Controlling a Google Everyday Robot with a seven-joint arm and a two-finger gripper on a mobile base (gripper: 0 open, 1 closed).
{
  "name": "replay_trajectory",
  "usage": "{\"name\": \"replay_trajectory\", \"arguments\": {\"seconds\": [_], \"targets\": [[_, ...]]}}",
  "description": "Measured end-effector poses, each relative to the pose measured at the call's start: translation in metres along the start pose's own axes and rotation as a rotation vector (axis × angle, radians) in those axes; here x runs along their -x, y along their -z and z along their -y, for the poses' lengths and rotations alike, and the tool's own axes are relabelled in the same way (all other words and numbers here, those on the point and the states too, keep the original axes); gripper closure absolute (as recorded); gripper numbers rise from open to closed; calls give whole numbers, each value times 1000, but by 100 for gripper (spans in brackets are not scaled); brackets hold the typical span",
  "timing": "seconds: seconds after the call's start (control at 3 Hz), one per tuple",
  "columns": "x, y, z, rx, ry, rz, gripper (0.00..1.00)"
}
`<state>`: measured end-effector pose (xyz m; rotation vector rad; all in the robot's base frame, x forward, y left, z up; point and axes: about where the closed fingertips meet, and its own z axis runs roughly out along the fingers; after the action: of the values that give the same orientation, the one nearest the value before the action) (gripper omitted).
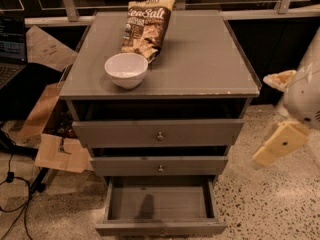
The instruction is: Close bottom drawer
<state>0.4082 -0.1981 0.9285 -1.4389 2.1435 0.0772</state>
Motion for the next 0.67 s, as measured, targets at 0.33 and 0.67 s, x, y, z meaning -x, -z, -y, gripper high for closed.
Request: {"name": "replay_trajectory", "arguments": {"seconds": [0.33,0.67], "targets": [[-7,-43,-18,-5,-72,101,0],[-4,-84,-9,-16,-116,164,0]]}}
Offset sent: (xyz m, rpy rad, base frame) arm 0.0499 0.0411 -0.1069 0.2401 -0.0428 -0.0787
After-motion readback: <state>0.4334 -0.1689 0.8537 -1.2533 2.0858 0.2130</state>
